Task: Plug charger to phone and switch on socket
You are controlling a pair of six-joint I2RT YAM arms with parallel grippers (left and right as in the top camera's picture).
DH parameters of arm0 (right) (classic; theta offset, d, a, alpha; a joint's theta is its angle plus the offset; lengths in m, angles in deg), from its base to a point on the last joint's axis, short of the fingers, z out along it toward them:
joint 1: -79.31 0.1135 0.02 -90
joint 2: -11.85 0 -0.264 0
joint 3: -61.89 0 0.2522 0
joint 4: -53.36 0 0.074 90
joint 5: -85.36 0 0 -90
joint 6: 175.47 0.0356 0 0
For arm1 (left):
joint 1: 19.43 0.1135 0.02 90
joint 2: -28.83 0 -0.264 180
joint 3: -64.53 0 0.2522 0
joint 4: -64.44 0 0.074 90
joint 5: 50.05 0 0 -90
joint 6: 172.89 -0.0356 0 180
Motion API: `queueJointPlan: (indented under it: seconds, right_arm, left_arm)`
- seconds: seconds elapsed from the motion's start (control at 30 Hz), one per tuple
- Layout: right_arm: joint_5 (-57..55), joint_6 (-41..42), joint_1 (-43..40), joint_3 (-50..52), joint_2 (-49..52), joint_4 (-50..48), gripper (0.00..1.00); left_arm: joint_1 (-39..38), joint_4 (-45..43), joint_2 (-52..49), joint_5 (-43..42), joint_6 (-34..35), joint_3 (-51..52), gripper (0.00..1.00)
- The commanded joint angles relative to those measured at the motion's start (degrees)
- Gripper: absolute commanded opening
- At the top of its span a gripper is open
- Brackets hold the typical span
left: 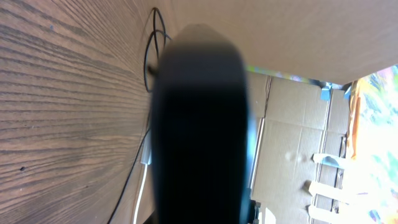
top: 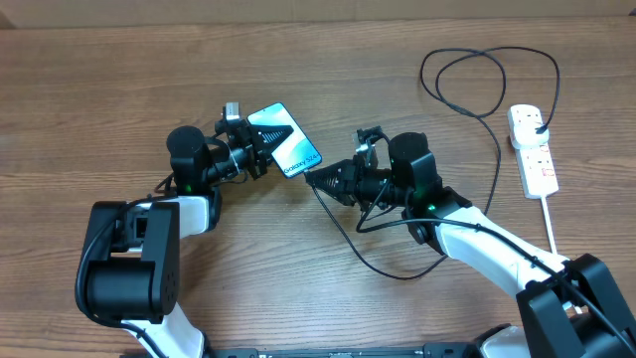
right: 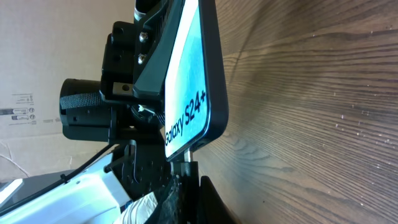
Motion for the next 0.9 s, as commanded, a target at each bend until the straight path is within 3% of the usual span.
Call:
queueJointPlan:
  seconds: [0.0, 0.43, 0.87]
  right_arm:
    - [-6.29, 0.13, 0.87, -0.17, -0.04, -0.46, 0.04]
    - [-4.33, -3.13, 0.81, -0.17, -0.04, -0.42, 0.04]
    - [-1.42, -5.97, 0.81, -0.17, -0.04, 0.7, 0.04]
  left_arm:
    - [-2.43, -0.94, 1.68, -9.51, 0.22, -1.57, 0.04]
    - [-2.32, -0.94, 1.68, -18.36, -3.06, -1.6, 0.04]
    - [-2.21, -0.92, 1.68, -21.92, -4.31, -1.6, 0.04]
